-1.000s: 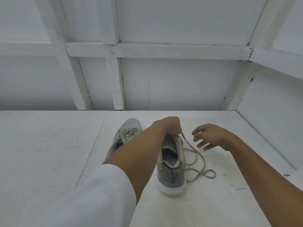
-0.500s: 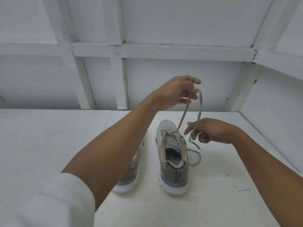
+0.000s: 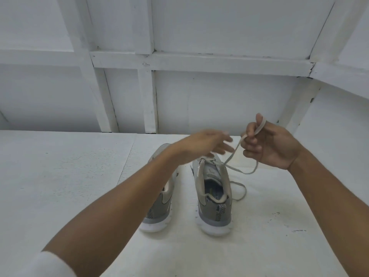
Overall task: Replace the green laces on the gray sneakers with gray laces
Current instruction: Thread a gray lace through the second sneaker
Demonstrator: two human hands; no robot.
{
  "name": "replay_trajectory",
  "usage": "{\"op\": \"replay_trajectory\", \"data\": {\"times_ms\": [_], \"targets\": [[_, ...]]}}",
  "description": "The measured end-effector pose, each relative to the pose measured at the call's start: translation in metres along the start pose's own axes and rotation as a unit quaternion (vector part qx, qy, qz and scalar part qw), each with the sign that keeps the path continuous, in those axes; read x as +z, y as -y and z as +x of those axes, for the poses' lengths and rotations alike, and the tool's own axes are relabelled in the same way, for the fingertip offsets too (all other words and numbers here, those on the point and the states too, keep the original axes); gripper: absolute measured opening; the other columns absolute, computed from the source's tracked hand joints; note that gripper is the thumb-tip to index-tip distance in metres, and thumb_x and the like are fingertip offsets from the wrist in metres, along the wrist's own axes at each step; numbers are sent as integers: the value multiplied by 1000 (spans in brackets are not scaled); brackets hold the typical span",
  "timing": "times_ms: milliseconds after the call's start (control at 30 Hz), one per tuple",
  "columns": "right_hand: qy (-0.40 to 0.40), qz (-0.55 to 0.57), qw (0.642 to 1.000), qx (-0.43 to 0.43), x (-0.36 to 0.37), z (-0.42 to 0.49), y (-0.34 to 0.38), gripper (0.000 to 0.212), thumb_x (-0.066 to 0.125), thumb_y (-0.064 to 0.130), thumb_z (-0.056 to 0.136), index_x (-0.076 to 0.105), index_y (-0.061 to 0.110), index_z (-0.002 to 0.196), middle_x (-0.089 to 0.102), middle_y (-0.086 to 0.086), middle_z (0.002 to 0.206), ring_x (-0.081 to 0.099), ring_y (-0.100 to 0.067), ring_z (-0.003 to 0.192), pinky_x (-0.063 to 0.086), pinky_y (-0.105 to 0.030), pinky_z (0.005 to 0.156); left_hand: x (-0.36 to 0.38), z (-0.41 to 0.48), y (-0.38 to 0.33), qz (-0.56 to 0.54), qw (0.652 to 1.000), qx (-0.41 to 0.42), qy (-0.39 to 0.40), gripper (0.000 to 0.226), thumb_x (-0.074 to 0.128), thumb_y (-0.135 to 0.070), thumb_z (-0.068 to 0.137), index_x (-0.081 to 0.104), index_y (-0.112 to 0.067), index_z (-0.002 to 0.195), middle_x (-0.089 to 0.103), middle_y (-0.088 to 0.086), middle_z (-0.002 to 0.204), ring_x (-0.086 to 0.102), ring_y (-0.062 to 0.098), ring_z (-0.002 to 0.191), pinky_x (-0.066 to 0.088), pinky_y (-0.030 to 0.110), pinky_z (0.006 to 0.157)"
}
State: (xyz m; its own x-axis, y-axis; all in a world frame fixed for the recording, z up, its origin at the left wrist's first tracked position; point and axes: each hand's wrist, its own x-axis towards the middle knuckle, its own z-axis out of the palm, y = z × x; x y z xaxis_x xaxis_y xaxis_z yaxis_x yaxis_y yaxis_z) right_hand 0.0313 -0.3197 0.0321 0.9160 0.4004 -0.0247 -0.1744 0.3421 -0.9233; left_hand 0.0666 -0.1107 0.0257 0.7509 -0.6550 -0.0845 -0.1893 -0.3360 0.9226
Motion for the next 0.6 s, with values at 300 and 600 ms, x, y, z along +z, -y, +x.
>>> {"op": "replay_trajectory", "data": {"times_ms": [300, 600], "targets": [[-47, -4, 999, 0, -2, -6, -1, 52, 37, 45, 95, 62, 12, 64, 40, 0, 57, 34, -11, 47, 32, -23, 46, 6, -40, 13, -133, 989, 35, 50, 16, 53, -16, 99, 63, -7, 107, 64, 3, 82, 67, 18, 81, 54, 28, 76], [-70, -52, 996, 19, -6, -18, -5, 47, 41, 41, 94, 65, 12, 67, 41, -2, 60, 36, -12, 50, 30, -26, 52, -28, -63, 15, 67, 996, 21, -56, 17, 48, -16, 101, 64, -14, 107, 74, -1, 92, 63, 16, 62, 42, 27, 56]]}}
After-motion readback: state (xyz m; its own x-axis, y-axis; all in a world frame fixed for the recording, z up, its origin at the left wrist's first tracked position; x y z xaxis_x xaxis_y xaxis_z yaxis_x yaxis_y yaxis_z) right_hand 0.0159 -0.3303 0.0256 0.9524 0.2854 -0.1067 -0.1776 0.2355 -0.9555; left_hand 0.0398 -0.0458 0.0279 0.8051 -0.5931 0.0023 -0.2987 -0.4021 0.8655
